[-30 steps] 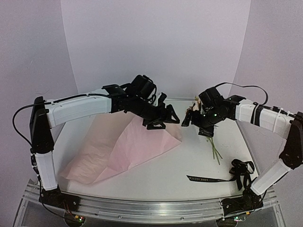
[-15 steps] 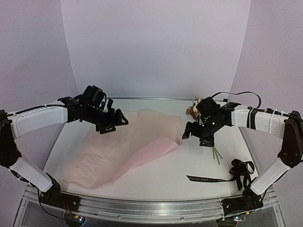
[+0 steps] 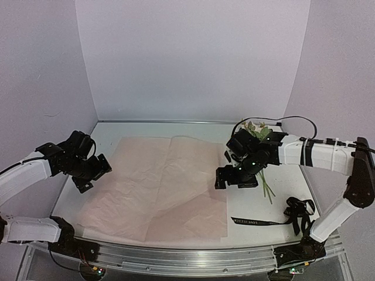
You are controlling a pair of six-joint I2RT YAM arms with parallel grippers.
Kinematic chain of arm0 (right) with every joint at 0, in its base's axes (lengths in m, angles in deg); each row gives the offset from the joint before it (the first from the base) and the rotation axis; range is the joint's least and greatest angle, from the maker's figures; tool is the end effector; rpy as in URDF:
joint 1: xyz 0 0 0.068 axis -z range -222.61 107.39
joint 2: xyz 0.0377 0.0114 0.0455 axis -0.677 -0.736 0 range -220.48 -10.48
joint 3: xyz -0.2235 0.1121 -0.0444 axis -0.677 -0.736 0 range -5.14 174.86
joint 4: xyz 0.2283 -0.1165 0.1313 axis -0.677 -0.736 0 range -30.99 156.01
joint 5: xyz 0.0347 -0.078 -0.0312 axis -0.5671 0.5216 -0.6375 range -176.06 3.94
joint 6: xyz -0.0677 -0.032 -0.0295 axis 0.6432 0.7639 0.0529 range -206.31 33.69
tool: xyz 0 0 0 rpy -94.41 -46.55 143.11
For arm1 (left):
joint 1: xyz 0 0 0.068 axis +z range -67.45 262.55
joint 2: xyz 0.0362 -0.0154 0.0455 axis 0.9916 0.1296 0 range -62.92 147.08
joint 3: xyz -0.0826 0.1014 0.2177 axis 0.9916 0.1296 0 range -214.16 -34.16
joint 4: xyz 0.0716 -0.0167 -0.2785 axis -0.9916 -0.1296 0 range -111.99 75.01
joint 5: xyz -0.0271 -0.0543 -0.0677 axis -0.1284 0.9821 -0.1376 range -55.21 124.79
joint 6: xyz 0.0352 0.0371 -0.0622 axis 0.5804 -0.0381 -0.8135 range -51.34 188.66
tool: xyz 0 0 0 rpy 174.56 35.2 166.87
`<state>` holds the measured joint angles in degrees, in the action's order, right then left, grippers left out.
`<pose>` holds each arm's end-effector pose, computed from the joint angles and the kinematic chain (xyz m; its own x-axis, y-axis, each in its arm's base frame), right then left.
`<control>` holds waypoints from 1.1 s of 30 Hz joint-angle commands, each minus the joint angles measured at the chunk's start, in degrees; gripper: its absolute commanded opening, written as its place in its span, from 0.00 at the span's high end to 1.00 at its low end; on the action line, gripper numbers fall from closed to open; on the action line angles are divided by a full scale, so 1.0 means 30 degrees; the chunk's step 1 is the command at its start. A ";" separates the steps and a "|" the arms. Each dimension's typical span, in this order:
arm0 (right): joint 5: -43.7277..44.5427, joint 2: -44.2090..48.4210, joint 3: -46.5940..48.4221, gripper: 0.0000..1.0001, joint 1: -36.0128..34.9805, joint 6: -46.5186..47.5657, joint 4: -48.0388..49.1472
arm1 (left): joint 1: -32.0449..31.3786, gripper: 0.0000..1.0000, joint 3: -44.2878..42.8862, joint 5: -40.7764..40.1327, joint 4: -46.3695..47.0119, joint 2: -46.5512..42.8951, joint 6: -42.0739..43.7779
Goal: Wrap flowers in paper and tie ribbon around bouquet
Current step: Unfold the folded wrapping paper at the center of the board, then adjust the flattened wrapping paper at the center of the board.
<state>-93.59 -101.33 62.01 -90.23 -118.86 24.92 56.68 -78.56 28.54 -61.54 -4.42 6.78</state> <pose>0.2351 0.2712 0.1737 -0.9283 -0.2260 -0.2952 -0.3208 0.8882 0.3290 0.2211 -0.0988 0.1888 -0.7098 -0.6302 -0.3146 -0.5100 0.7679 -0.3876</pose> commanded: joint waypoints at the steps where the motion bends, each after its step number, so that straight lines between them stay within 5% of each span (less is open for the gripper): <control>1: -0.0189 -0.1454 0.1159 0.05 -0.1143 0.1165 0.0318 | 0.0370 0.00 0.0337 -0.3419 -0.3741 -0.0083 -0.3152; 11: -0.1979 -0.2895 -0.0093 0.05 -0.1380 -0.0152 0.3290 | 0.4138 0.00 0.3861 -0.0335 0.0579 0.0998 -0.1057; 22: -0.1783 -0.3661 -0.1180 0.04 -0.1382 0.0137 0.4381 | 0.4873 0.03 0.5882 0.3227 0.5074 -0.0003 -0.0062; 33: -0.0799 -0.4007 -0.2116 0.05 -0.1796 -0.0932 0.4527 | 0.5160 0.63 0.4271 0.4090 0.6445 0.2688 0.1881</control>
<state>-98.69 -112.65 57.15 -94.57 -119.50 37.82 71.33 -61.74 39.01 -46.11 0.69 8.95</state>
